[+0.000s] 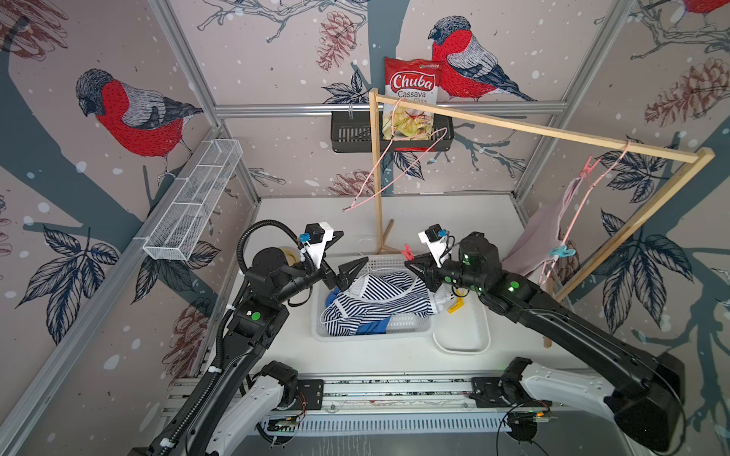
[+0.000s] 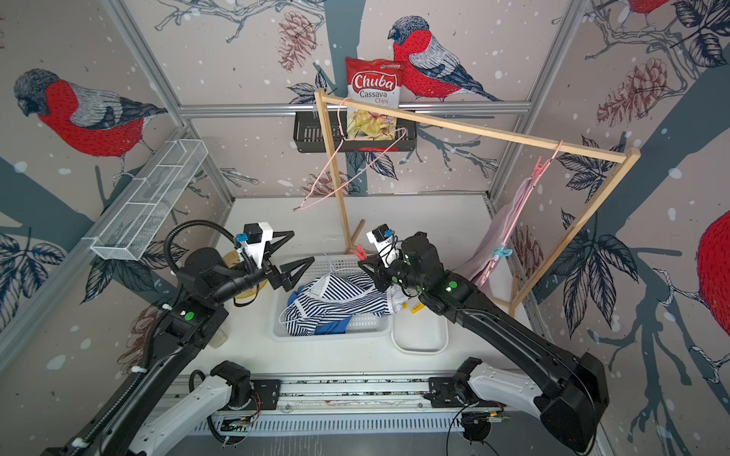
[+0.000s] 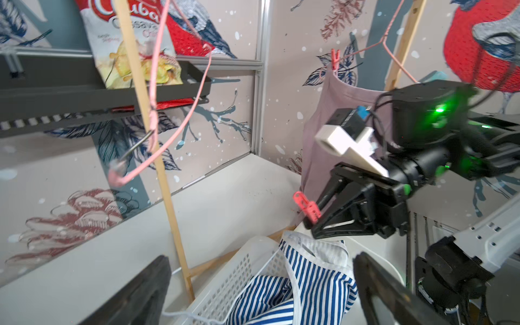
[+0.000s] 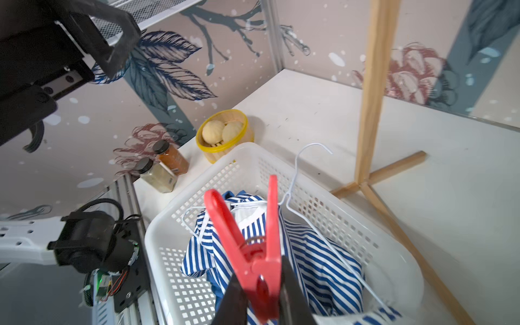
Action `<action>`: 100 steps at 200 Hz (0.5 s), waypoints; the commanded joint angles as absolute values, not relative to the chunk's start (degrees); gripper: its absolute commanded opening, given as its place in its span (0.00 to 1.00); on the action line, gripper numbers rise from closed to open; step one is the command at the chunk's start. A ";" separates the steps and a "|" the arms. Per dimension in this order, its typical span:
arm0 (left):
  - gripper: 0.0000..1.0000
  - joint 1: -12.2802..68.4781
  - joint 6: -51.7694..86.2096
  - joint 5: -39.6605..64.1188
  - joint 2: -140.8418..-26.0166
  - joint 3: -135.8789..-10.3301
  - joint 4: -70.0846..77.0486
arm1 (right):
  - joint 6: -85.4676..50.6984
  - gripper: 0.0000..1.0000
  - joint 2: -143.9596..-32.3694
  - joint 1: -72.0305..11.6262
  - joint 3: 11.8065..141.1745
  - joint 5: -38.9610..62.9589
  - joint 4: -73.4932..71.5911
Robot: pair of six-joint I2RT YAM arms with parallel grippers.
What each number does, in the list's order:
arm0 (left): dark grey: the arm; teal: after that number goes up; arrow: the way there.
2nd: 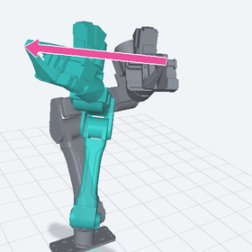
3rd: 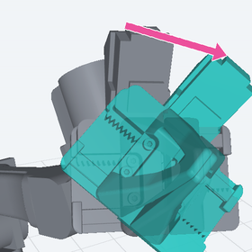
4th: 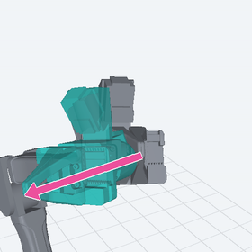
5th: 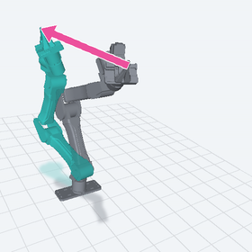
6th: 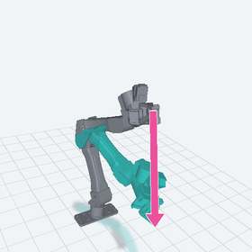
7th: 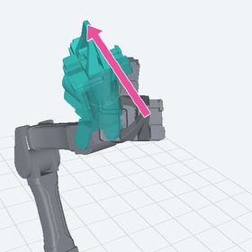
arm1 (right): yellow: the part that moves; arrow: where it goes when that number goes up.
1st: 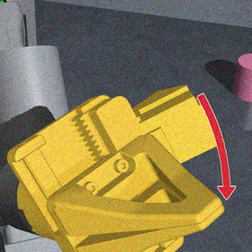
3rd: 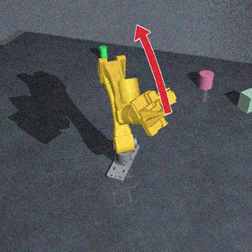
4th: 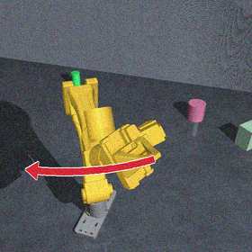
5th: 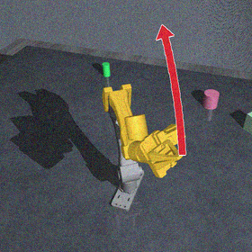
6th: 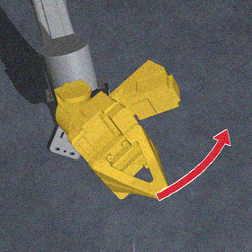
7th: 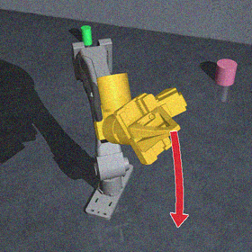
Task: Remove the clothespins securing tank tops to the hanger
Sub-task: Place the clothespin in the storage box.
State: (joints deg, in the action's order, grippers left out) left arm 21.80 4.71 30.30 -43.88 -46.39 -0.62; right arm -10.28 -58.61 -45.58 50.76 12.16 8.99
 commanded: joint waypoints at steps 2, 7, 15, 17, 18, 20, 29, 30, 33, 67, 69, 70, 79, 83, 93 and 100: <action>0.99 21.79 9.21 23.74 -45.05 -46.64 -8.42 | -17.05 0.00 -52.91 -47.00 47.66 -2.77 12.89; 0.99 21.78 9.67 23.34 -45.64 -46.81 -9.92 | -18.35 0.00 -51.37 -47.30 46.68 -4.56 14.13; 0.99 21.78 10.00 22.95 -46.59 -47.25 -11.91 | -21.04 0.00 -49.04 -47.69 45.29 -7.29 16.33; 0.99 21.79 10.12 22.88 -46.89 -47.39 -12.36 | -21.80 0.00 -48.49 -47.78 44.96 -7.95 16.89; 0.99 21.79 10.20 22.82 -46.96 -47.47 -12.55 | -22.20 0.00 -48.11 -47.84 44.85 -8.28 17.15; 0.99 21.80 10.31 22.78 -47.18 -47.57 -12.89 | -23.36 0.00 -47.28 -47.94 44.42 -9.31 18.12; 0.99 21.77 10.75 22.76 -48.16 -47.91 -14.21 | -26.60 0.00 -44.92 -48.30 43.15 -11.61 20.31; 0.99 21.78 10.78 22.72 -48.25 -47.95 -14.27 | -27.41 0.00 -44.28 -48.37 42.78 -12.22 20.81; 0.99 21.77 11.05 22.69 -48.58 -48.12 -14.69 | -28.68 0.00 -43.34 -48.42 42.27 -12.90 21.49; 0.95 21.79 14.77 22.02 -52.19 -48.09 -18.04 | -39.98 0.00 -34.24 -47.83 36.85 -18.72 27.55; 0.95 21.80 14.99 22.18 -52.49 -48.06 -18.31 | -40.40 0.00 -33.96 -47.71 36.72 -18.74 27.83; 0.95 21.80 15.10 22.25 -52.65 -48.07 -18.43 | -40.59 0.00 -33.81 -47.67 36.64 -18.69 27.93; 0.92 21.80 15.94 22.50 -53.93 -48.08 -19.42 | -41.76 0.00 -33.27 -47.28 36.01 -17.88 28.83; 0.91 21.80 16.39 22.49 -54.39 -47.99 -19.59 | -42.03 0.00 -33.37 -47.14 35.81 -17.28 29.16; 0.89 21.88 17.49 21.75 -55.08 -47.28 -19.52 | -42.81 0.00 -34.30 -47.03 35.14 -16.17 29.91; 0.89 21.97 18.35 20.59 -55.34 -46.63 -19.13 | -43.54 0.00 -34.98 -46.94 34.53 -15.84 30.57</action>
